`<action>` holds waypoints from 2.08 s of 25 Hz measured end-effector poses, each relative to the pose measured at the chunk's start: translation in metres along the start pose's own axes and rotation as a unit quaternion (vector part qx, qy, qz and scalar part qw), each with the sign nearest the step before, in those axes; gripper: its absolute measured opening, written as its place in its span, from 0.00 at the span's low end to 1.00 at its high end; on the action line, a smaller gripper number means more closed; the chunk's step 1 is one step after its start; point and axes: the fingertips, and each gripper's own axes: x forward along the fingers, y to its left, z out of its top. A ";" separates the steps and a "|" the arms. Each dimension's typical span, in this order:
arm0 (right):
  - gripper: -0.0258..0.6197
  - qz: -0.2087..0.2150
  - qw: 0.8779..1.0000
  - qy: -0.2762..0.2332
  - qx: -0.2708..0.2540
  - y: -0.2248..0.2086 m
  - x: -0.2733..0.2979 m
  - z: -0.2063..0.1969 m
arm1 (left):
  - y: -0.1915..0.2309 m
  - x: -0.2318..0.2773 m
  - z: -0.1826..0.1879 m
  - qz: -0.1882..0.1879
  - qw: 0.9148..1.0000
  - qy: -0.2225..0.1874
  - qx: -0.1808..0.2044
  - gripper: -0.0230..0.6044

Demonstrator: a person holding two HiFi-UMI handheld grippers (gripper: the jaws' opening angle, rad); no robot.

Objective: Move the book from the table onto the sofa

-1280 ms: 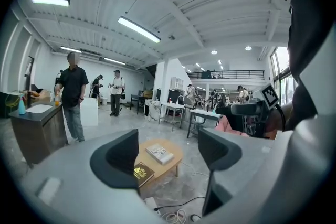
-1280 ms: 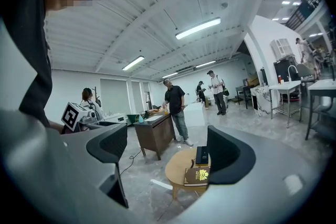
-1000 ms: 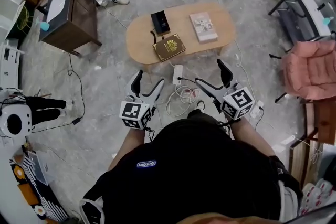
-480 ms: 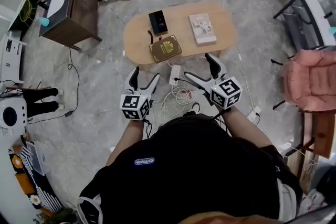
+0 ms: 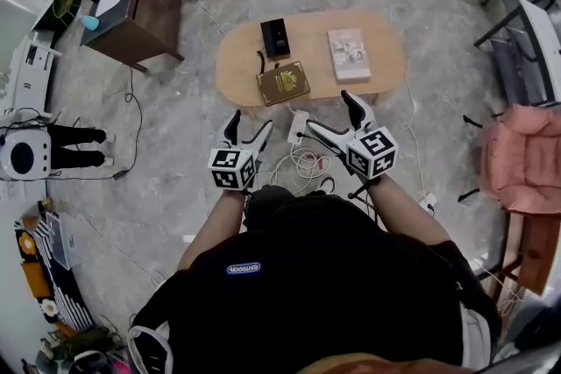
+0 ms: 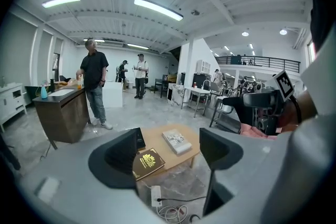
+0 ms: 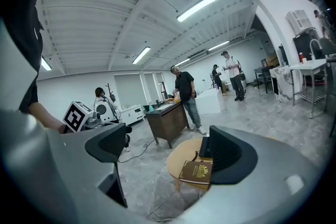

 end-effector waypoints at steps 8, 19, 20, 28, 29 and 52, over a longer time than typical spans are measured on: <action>0.84 0.004 1.000 0.007 0.004 -0.002 0.008 -0.006 | 0.009 0.012 -0.008 0.004 1.000 0.027 -0.005 0.61; 0.84 -0.042 0.999 0.014 0.002 -0.044 0.026 -0.011 | 0.033 0.067 -0.012 -0.036 0.998 0.057 0.007 0.62; 0.84 -0.048 0.999 0.015 0.001 -0.050 0.031 -0.012 | 0.037 0.075 -0.014 -0.042 0.997 0.061 0.009 0.63; 0.84 -0.063 0.997 0.044 -0.021 -0.083 0.106 -0.021 | 0.083 0.138 -0.014 -0.074 0.993 0.071 0.052 0.63; 0.84 -0.059 0.997 0.049 -0.017 -0.086 0.117 -0.024 | 0.088 0.144 -0.014 -0.079 0.993 0.075 0.054 0.63; 0.84 -0.070 0.978 0.180 0.074 -0.129 0.225 -0.158 | 0.158 0.253 -0.108 -0.130 0.959 0.204 0.148 0.63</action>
